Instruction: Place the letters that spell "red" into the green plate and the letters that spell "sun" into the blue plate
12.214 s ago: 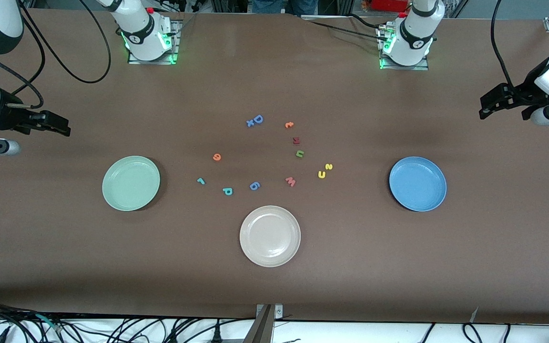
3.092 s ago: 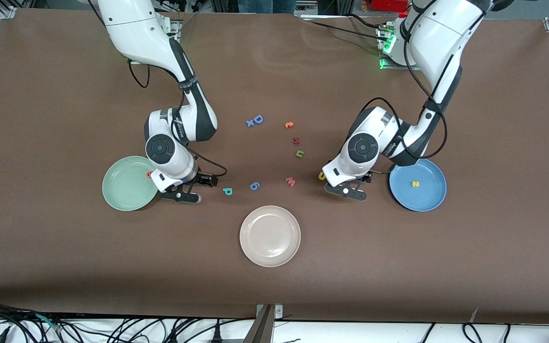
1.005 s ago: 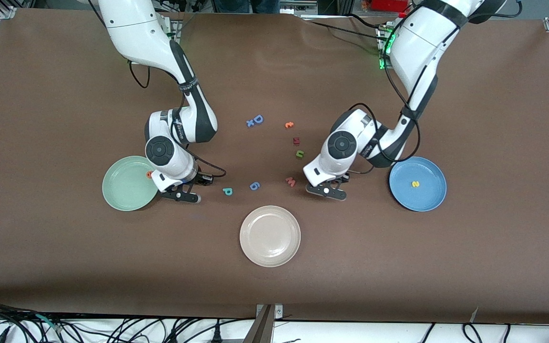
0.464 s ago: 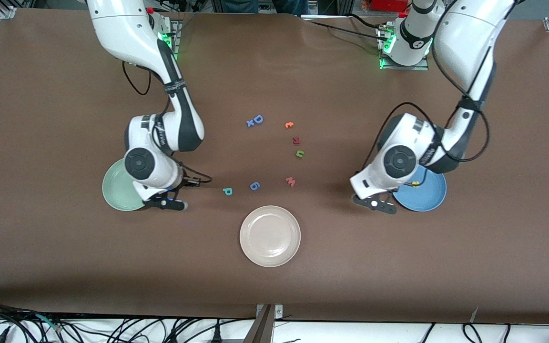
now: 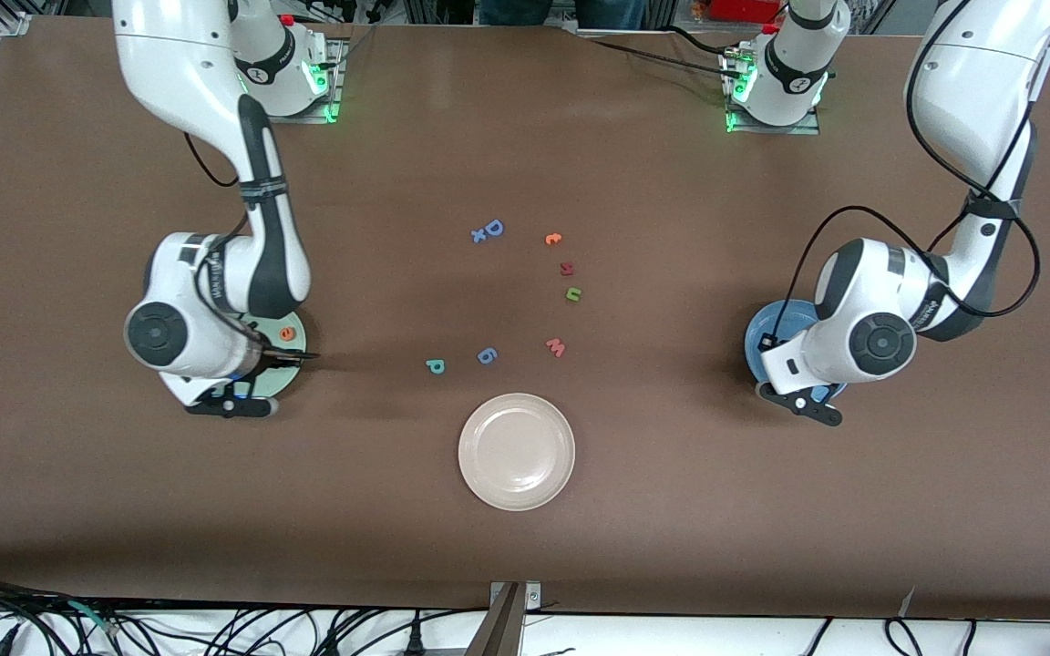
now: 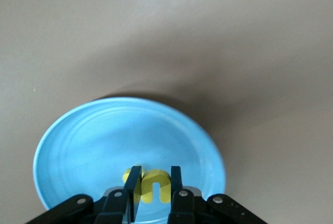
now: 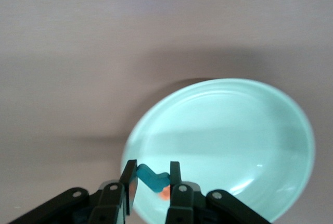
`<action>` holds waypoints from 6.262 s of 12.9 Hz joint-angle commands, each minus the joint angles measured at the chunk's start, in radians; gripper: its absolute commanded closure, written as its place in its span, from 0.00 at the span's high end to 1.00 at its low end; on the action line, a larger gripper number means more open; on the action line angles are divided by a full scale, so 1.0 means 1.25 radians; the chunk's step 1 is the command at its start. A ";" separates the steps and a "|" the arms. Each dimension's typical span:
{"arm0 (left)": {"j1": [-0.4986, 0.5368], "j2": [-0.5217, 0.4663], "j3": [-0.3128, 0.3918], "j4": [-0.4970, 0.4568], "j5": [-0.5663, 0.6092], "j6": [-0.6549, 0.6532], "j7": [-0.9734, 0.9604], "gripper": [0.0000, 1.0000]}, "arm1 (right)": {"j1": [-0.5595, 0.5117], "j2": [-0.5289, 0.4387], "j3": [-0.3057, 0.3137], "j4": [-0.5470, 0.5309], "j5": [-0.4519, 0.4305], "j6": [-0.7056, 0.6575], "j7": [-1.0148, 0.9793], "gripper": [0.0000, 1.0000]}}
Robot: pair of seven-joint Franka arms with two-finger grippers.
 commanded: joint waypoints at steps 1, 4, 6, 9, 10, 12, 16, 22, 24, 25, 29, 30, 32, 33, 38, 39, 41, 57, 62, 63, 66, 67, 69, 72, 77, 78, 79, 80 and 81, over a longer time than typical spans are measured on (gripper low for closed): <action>0.009 0.006 -0.009 -0.010 0.013 0.002 0.013 0.33 | -0.041 0.003 0.002 0.009 -0.007 -0.014 -0.070 0.47; 0.009 0.010 -0.009 -0.009 0.012 0.002 0.012 1.00 | -0.031 0.001 0.004 0.008 0.003 -0.015 -0.057 1.00; 0.006 0.007 -0.015 -0.009 0.004 -0.002 0.012 1.00 | -0.024 -0.003 0.014 0.009 0.005 -0.015 -0.008 1.00; -0.017 -0.008 -0.076 -0.009 -0.001 -0.020 -0.045 1.00 | 0.014 -0.003 0.021 0.010 0.042 -0.007 0.054 1.00; -0.018 -0.011 -0.110 -0.008 -0.001 -0.032 -0.113 1.00 | 0.035 -0.002 0.020 0.010 0.077 -0.004 0.074 1.00; -0.029 -0.009 -0.172 -0.006 0.001 -0.033 -0.243 1.00 | 0.066 0.003 0.021 0.010 0.095 0.014 0.141 1.00; -0.163 0.019 -0.177 0.002 0.010 -0.002 -0.522 1.00 | 0.142 0.029 0.023 0.010 0.101 0.110 0.247 1.00; -0.258 0.062 -0.177 -0.001 0.005 0.127 -0.683 1.00 | 0.152 0.040 0.111 0.011 0.099 0.219 0.374 1.00; -0.273 0.073 -0.176 -0.003 0.010 0.134 -0.690 1.00 | 0.153 0.049 0.126 0.019 0.099 0.240 0.394 1.00; -0.275 0.079 -0.176 -0.004 0.010 0.136 -0.690 1.00 | 0.153 0.058 0.137 0.036 0.099 0.247 0.412 1.00; -0.276 0.082 -0.177 0.004 0.010 0.137 -0.687 1.00 | 0.168 0.119 0.148 0.102 0.095 0.255 0.469 1.00; -0.278 0.083 -0.177 0.005 0.012 0.140 -0.686 1.00 | 0.174 0.130 0.148 0.100 0.095 0.266 0.471 1.00; -0.303 0.089 -0.173 -0.002 0.010 0.171 -0.690 0.99 | 0.183 0.146 0.148 0.100 0.095 0.270 0.471 1.00; -0.303 0.104 -0.172 0.002 0.012 0.177 -0.690 0.98 | 0.183 0.149 0.148 0.100 0.095 0.268 0.469 0.99; -0.326 0.122 -0.170 -0.006 0.059 0.206 -0.712 0.80 | 0.184 0.149 0.148 0.102 0.093 0.260 0.477 0.71; -0.329 0.122 -0.168 -0.008 0.059 0.206 -0.714 0.71 | 0.184 0.149 0.149 0.102 0.097 0.260 0.477 0.69; -0.329 0.127 -0.167 -0.008 0.059 0.206 -0.714 0.53 | 0.185 0.148 0.148 0.102 0.099 0.259 0.478 0.64; -0.060 -0.021 -0.165 0.004 0.109 -0.118 -0.369 0.00 | 0.175 0.142 0.088 0.189 0.060 0.034 0.451 0.28; 0.073 -0.003 -0.165 -0.002 0.180 -0.112 -0.227 0.01 | 0.153 0.140 -0.031 0.200 0.056 -0.076 0.253 0.28; 0.087 0.005 -0.163 -0.004 0.181 -0.112 -0.225 0.02 | 0.150 0.141 -0.056 0.198 0.055 -0.093 0.218 0.28; 0.116 0.043 -0.165 -0.018 0.178 -0.109 -0.228 0.99 | 0.090 0.140 -0.091 0.188 0.055 -0.125 0.097 0.28; 0.114 0.044 -0.165 -0.018 0.178 -0.110 -0.228 1.00 | 0.074 0.141 -0.106 0.188 0.055 -0.138 0.054 0.28; 0.116 0.038 -0.165 -0.012 0.178 -0.113 -0.227 1.00 | 0.040 0.141 -0.126 0.180 0.055 -0.156 -0.037 0.28; 0.113 -0.005 -0.173 0.008 0.154 -0.128 -0.206 1.00 | 0.023 0.140 -0.160 0.175 0.063 -0.249 -0.091 0.66; 0.106 -0.027 -0.196 0.248 0.043 -0.378 -0.207 1.00 | 0.018 0.131 -0.160 0.183 0.064 -0.261 -0.094 1.00; 0.107 -0.033 -0.198 0.286 0.039 -0.414 -0.207 1.00 | 0.023 0.122 -0.158 0.184 0.066 -0.261 -0.093 1.00; 0.114 -0.043 -0.200 0.319 0.019 -0.426 -0.207 1.00 | 0.028 0.119 -0.156 0.186 0.067 -0.261 -0.093 1.00; 0.116 -0.060 -0.198 0.351 -0.019 -0.434 -0.213 1.00 | 0.040 0.106 -0.158 0.186 0.087 -0.262 -0.093 1.00; 0.116 -0.085 -0.194 0.379 -0.036 -0.457 -0.213 1.00 | 0.044 0.100 -0.159 0.186 0.110 -0.267 -0.095 1.00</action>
